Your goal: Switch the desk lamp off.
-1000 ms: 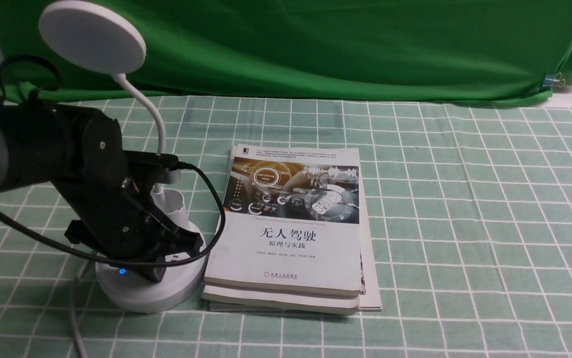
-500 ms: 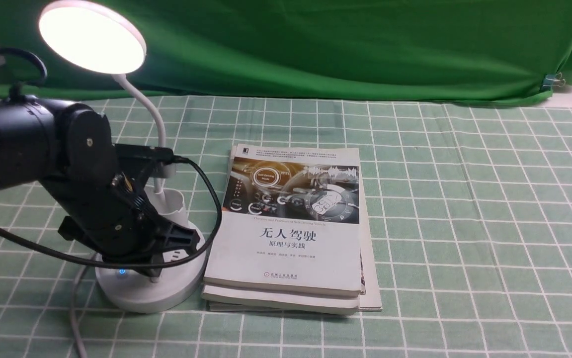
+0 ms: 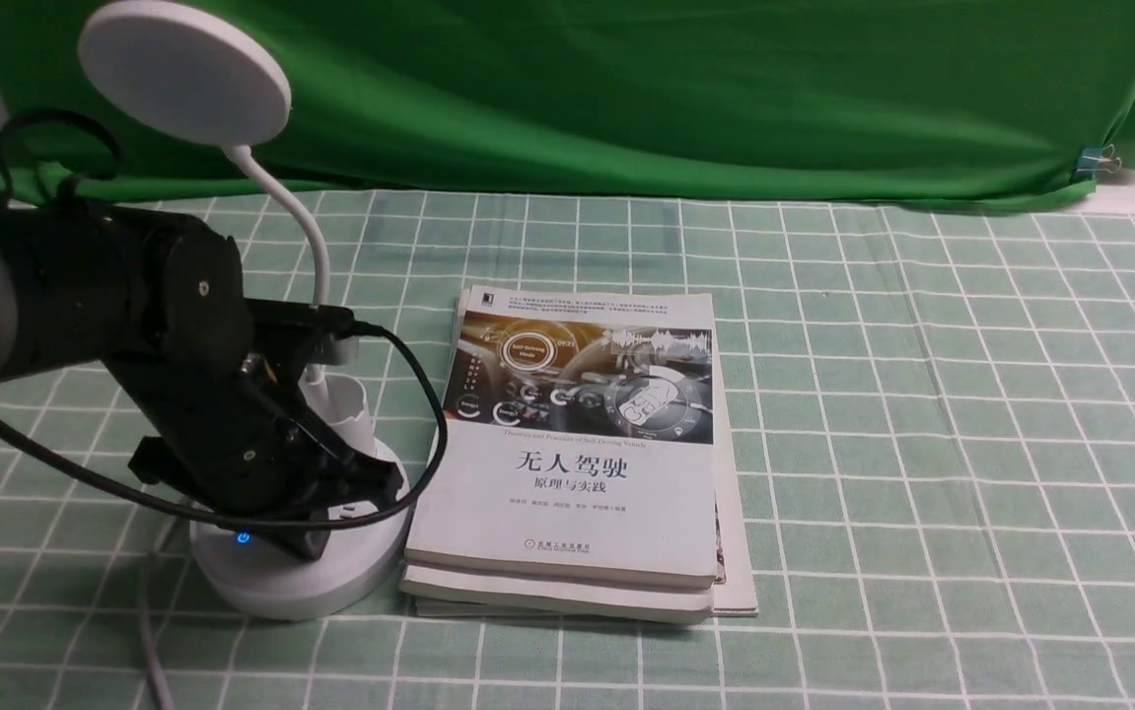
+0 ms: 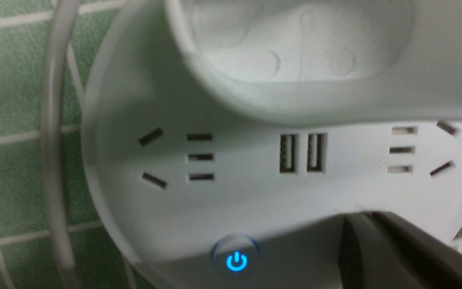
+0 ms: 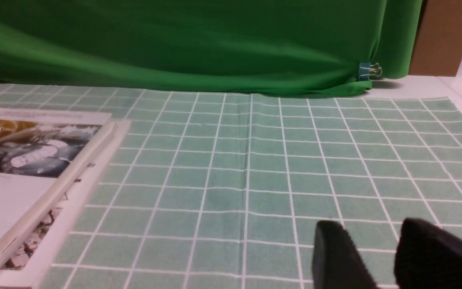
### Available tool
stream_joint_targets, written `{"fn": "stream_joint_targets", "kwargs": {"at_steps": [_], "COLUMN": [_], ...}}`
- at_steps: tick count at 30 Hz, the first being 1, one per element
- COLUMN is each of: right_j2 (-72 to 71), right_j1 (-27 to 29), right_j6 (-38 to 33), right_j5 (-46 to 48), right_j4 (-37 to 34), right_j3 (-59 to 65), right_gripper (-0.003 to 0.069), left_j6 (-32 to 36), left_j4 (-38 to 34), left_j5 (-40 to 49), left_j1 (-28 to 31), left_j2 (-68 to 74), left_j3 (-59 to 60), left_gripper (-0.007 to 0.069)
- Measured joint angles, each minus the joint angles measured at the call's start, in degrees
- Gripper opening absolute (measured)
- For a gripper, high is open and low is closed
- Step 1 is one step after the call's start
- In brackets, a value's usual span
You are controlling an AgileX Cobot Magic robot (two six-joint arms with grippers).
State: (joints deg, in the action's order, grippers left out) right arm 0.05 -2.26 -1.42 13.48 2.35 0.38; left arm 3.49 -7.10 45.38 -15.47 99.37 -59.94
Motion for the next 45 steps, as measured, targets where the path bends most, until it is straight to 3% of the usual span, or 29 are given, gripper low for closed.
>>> {"fn": "stream_joint_targets", "kwargs": {"at_steps": [13,33,39,45], "right_j2": [0.00,0.00,0.00,0.00], "right_j1": [0.00,0.00,0.00,0.00], "right_j6": [0.00,0.00,0.00,0.00], "right_j5": [0.00,0.00,0.00,0.00], "right_j4": [0.00,0.00,0.00,0.00], "right_j3": [0.00,0.00,0.00,0.00], "right_gripper": [0.0242,0.0242,0.0242,0.0242], "left_j6": [-0.09,-0.08,-0.08,-0.08], "left_j4": [0.24,0.24,0.24,0.24], "left_j5": [-0.40,-0.17,0.03,-4.10], "left_j1": [0.00,0.00,0.00,0.00], "left_j2": [-7.77,-0.16,-5.46,-19.62], "left_j3": [0.91,0.09,1.07,3.79], "left_gripper": [0.0003,0.0003,0.0003,0.0003]}}
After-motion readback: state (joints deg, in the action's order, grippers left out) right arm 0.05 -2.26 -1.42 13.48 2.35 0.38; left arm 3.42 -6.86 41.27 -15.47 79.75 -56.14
